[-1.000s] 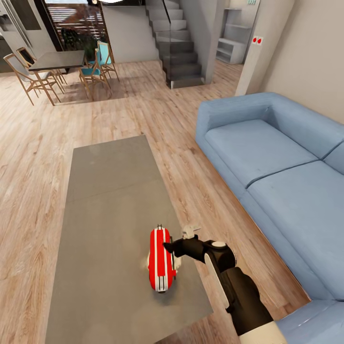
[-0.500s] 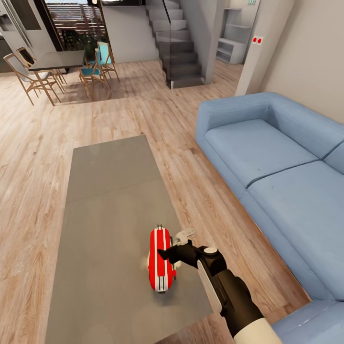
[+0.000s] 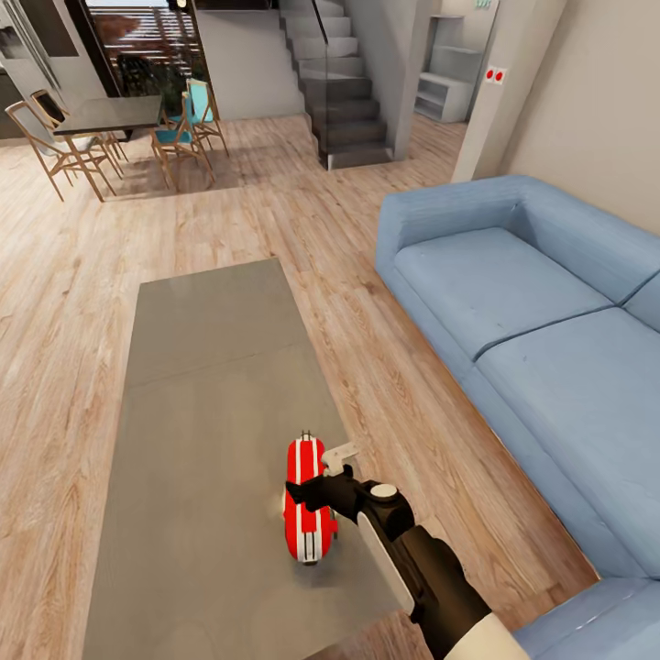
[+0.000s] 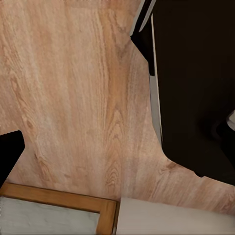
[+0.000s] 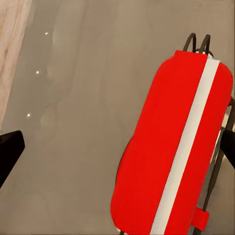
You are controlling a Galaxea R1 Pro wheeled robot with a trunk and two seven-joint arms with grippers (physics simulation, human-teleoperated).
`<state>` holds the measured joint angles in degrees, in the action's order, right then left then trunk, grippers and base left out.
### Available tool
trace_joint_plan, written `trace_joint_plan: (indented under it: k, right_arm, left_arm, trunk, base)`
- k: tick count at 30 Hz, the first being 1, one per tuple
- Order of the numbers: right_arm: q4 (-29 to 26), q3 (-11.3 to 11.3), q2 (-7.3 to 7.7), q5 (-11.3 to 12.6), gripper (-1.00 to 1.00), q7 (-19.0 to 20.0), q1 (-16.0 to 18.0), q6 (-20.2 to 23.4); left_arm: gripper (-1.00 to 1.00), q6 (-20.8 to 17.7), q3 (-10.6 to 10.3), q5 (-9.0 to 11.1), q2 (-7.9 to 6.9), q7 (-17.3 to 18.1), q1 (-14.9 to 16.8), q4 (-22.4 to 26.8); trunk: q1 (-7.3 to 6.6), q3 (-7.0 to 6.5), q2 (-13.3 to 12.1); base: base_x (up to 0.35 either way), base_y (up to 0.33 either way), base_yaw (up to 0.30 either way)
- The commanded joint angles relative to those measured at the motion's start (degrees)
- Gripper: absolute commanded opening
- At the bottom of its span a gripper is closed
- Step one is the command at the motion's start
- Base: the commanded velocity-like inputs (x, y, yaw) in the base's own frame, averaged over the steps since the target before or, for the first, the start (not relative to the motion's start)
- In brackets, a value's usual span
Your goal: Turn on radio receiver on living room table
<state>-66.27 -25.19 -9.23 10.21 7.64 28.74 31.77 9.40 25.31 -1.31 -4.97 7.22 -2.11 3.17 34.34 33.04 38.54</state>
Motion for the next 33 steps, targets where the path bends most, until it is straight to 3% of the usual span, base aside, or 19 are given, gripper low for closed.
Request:
trace_joint_plan:
  k: [1, 14, 22, 33]
  right_arm:
    - [0.07, -0.43, 0.03, 0.28, 1.0, -0.64, 0.0, -0.56]
    - [2.59, -1.08, 0.32, 0.92, 1.0, -2.01, 0.0, -6.06]
    - [2.76, -1.01, 0.36, 0.98, 1.0, -6.91, 0.0, -8.21]
    - [3.98, -0.76, 0.6, 0.95, 1.0, -8.14, -0.05, -10.78]
  left_arm:
    - [1.0, 0.0, 0.0, -0.2, 0.0, 0.0, 0.0, 0.0]
    - [1.0, 0.08, 0.0, -0.53, -0.03, 0.0, 0.0, 0.07]
    - [1.0, 0.09, 0.0, -0.53, -0.04, 0.02, 0.0, 0.09]
    - [1.0, 0.09, 0.0, -0.57, -0.04, 0.07, 0.0, 0.09]
  trunk:
    - [0.22, 0.19, 0.42]
    - [3.08, 2.52, 5.63]
    - [4.84, 3.96, 8.84]
    - [7.25, 5.93, 13.25]
  base:
    - [0.0, 0.0, 0.0]
    - [0.0, 0.0, 0.0]
    - [0.0, 0.0, 0.0]
    - [0.0, 0.0, 0.0]
